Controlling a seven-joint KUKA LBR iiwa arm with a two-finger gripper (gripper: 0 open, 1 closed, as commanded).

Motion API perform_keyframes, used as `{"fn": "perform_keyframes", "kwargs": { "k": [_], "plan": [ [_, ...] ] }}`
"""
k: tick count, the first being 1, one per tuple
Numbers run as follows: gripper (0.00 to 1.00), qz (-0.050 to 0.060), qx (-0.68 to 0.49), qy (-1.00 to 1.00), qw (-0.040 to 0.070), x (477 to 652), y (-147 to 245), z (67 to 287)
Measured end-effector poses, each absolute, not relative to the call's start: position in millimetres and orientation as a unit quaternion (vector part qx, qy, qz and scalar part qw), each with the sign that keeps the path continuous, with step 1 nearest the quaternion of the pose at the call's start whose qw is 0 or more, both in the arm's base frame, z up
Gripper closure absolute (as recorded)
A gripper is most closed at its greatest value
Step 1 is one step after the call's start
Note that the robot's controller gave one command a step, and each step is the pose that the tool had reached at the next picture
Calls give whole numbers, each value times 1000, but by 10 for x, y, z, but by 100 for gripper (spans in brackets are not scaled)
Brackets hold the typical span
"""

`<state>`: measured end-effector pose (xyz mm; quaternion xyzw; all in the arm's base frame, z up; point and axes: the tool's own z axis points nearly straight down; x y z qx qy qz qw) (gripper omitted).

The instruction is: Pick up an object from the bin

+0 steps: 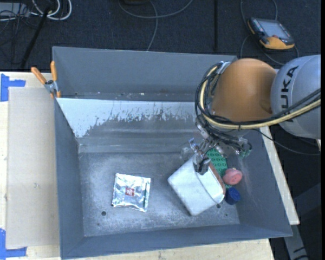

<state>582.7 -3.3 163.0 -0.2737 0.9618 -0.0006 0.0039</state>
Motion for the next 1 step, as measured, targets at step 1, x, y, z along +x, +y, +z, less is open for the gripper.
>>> {"fn": "perform_keyframes", "kwargs": {
  "k": [1],
  "plan": [
    [100,-1,-276,961,5,5900,-44,2428]
  ]
}}
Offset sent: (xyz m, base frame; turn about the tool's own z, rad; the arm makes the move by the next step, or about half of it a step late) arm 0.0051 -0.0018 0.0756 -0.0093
